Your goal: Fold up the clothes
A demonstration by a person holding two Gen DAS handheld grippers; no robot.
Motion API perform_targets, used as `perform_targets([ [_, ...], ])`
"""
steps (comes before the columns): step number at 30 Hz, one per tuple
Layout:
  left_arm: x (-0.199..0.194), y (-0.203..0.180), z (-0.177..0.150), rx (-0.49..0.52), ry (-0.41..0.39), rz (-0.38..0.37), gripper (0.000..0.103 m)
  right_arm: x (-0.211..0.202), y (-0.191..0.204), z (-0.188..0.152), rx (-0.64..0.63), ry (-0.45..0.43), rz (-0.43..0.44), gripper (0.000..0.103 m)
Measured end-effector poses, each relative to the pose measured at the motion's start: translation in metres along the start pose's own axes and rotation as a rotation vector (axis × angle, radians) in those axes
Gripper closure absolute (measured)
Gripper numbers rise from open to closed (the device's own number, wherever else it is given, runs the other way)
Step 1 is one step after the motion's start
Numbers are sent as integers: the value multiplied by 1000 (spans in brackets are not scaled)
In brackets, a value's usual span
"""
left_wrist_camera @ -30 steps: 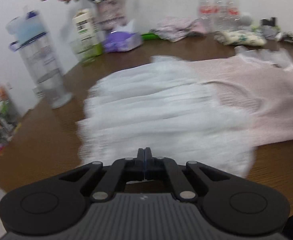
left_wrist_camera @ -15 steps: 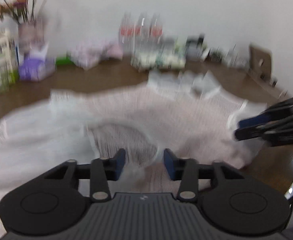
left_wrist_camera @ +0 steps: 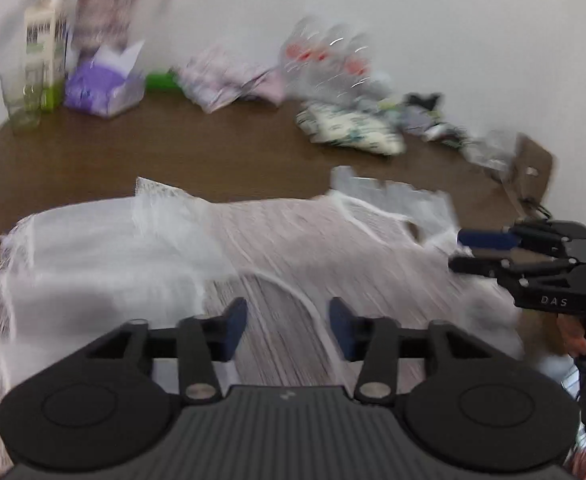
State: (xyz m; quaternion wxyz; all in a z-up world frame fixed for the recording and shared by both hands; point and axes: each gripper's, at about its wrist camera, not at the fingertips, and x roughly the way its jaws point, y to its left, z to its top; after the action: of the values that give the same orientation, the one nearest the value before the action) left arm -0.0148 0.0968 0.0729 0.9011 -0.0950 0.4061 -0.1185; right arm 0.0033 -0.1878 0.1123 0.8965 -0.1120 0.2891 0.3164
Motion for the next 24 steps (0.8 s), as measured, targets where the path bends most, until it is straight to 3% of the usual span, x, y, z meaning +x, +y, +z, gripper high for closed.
perform_targets([
  [2,37,12,28,-117,99,39,83,48,-17,25,21,34,-6,68],
  [5,65,15,36,-166,104,127,82,109,-40,39,74,154,6,70],
  [7,72,15,31,-170,74,147,75,125,-48,35,107,158,36,70],
  [8,75,15,29,-172,59,156,77,132,-51,32,123,154,55,73],
  [9,75,17,26,-191,29,149,88,134,-52,27,132,154,63,87],
  [10,77,20,25,-216,9,148,102,136,-53,22,140,150,71,90],
  [12,73,24,24,-224,-60,116,102,133,-50,15,122,101,100,94],
  [15,59,8,24,-141,-246,213,103,115,-57,12,185,-71,63,95],
  [16,54,-2,23,-79,-334,267,102,114,-62,12,219,-87,51,95],
  [17,53,-10,23,-26,-361,331,102,118,-66,11,245,-71,47,93],
  [18,59,-16,25,38,-328,390,99,126,-66,9,235,-29,34,90],
  [19,70,-20,27,97,-264,404,98,133,-66,7,225,9,21,88],
  [21,84,-22,26,131,-177,392,97,135,-60,3,189,0,-11,85],
  [24,66,-24,20,138,-133,388,94,122,-59,5,169,-14,-24,79],
])
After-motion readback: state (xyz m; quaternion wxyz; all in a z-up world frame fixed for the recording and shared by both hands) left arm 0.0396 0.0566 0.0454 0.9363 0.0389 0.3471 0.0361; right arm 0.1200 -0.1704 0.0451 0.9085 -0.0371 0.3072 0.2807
